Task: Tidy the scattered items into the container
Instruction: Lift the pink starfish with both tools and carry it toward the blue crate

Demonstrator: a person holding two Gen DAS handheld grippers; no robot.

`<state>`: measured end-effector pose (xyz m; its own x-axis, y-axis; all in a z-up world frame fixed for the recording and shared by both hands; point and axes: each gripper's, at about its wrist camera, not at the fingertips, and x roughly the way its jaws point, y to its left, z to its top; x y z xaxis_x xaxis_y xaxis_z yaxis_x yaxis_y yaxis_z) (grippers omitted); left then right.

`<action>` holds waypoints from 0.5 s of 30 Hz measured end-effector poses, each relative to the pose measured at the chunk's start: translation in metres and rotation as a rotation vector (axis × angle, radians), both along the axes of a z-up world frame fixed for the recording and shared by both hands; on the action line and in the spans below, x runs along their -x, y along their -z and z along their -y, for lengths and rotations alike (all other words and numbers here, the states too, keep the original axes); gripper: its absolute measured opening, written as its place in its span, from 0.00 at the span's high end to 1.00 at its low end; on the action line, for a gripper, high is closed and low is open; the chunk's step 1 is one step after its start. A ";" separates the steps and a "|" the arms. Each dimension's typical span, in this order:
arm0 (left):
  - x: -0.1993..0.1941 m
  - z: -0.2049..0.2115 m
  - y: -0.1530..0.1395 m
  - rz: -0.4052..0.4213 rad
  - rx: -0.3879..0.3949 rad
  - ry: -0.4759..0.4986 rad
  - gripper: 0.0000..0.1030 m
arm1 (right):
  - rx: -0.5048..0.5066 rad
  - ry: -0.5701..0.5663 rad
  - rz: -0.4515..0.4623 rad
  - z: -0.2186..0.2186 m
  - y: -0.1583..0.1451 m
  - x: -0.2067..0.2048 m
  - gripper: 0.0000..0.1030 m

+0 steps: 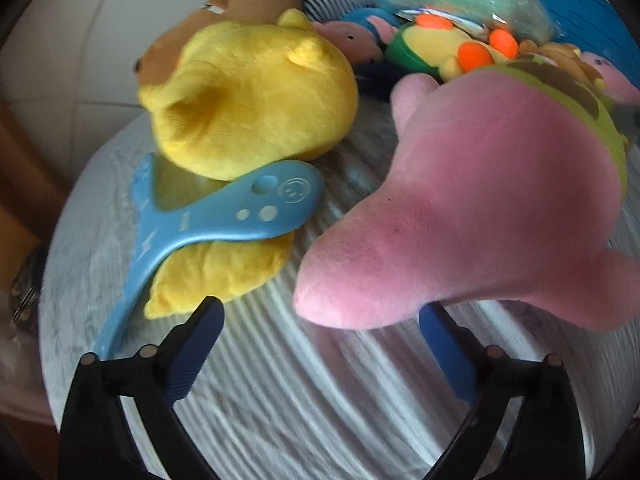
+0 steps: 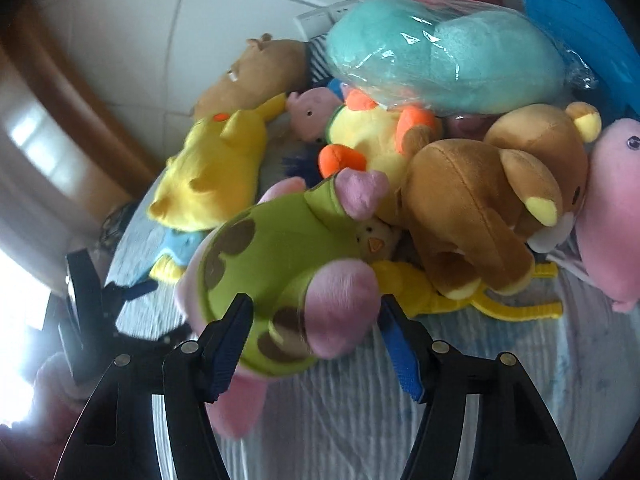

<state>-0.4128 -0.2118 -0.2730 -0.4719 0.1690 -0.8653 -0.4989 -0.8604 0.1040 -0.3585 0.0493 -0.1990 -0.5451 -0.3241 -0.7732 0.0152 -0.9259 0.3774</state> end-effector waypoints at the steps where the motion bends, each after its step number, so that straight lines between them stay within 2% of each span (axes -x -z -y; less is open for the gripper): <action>1: 0.001 -0.003 0.001 -0.005 -0.004 0.028 0.03 | 0.003 0.018 0.003 0.001 0.001 0.003 0.36; 4: 0.006 -0.014 0.005 -0.015 -0.002 0.093 0.03 | 0.009 0.070 0.016 -0.002 0.006 0.010 0.27; 5: 0.009 -0.020 0.009 -0.012 0.010 0.126 0.03 | 0.011 0.086 0.024 -0.004 0.008 0.012 0.20; 7: 0.015 -0.028 0.017 -0.007 0.030 0.165 0.03 | 0.027 0.104 0.036 -0.008 0.012 0.016 0.18; 9: 0.019 -0.032 0.020 -0.008 0.015 0.171 0.04 | 0.045 0.120 0.038 -0.010 0.013 0.020 0.13; 11: 0.023 -0.032 0.018 -0.016 -0.023 0.155 0.15 | 0.050 0.131 0.034 -0.012 0.015 0.026 0.13; 14: 0.024 -0.023 0.015 -0.001 -0.074 0.123 0.23 | 0.065 0.137 0.029 -0.013 0.019 0.036 0.13; 15: 0.025 -0.020 0.013 0.004 -0.091 0.113 0.26 | 0.074 0.133 0.023 -0.012 0.019 0.040 0.17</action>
<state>-0.4376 -0.1914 -0.2862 -0.4417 0.2983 -0.8461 -0.5933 -0.8046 0.0261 -0.3982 0.0614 -0.2182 -0.5692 -0.3069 -0.7627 -0.1157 -0.8886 0.4439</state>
